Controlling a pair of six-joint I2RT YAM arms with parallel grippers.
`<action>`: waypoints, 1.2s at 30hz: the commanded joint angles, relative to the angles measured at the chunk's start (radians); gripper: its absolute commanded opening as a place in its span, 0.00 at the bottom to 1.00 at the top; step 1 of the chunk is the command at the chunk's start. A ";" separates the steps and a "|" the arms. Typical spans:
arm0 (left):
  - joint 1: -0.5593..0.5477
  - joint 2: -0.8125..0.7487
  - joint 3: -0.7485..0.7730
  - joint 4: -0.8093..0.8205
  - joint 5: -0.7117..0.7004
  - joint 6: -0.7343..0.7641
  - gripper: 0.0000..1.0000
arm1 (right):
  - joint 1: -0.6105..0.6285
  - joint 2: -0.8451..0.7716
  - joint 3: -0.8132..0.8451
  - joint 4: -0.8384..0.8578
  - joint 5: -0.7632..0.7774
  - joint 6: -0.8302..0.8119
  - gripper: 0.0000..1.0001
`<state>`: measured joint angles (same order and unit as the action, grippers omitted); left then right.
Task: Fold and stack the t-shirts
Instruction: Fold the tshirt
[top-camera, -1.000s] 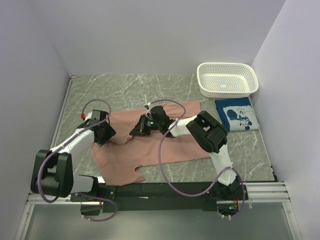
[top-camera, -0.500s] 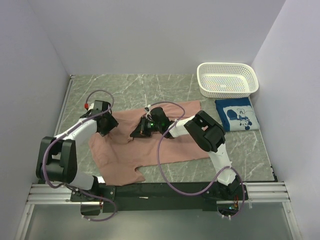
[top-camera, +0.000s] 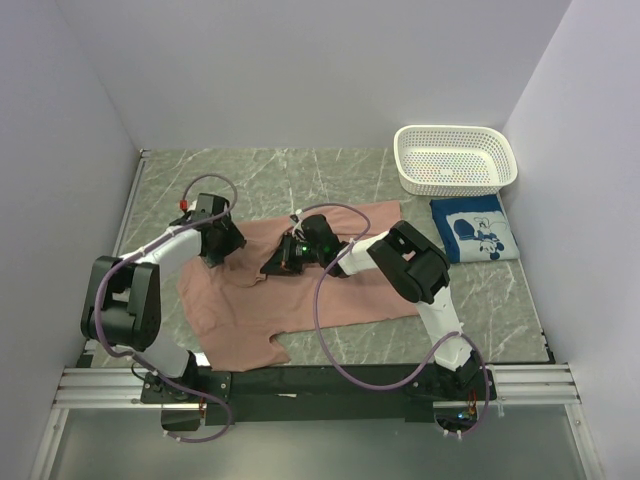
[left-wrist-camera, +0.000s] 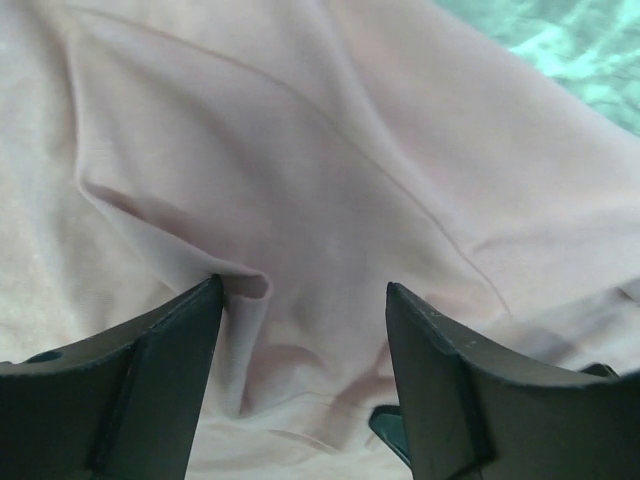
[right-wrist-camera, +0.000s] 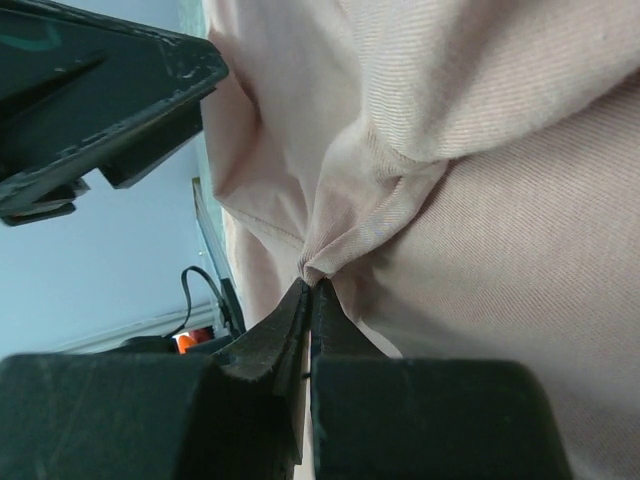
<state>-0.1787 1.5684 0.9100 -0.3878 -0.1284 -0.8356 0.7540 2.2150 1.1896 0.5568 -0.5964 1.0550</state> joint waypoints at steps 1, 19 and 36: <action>-0.021 -0.008 0.055 -0.029 -0.007 0.020 0.72 | -0.012 0.014 -0.008 0.057 -0.014 0.007 0.00; -0.027 0.010 0.033 -0.074 -0.088 0.026 0.71 | -0.010 0.011 -0.024 0.068 -0.031 0.000 0.00; -0.025 0.216 0.259 -0.252 -0.177 -0.011 0.43 | -0.027 0.045 -0.114 0.161 0.007 0.077 0.00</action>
<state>-0.2024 1.7790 1.1206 -0.5980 -0.2745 -0.8284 0.7357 2.2288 1.0904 0.6876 -0.6121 1.1324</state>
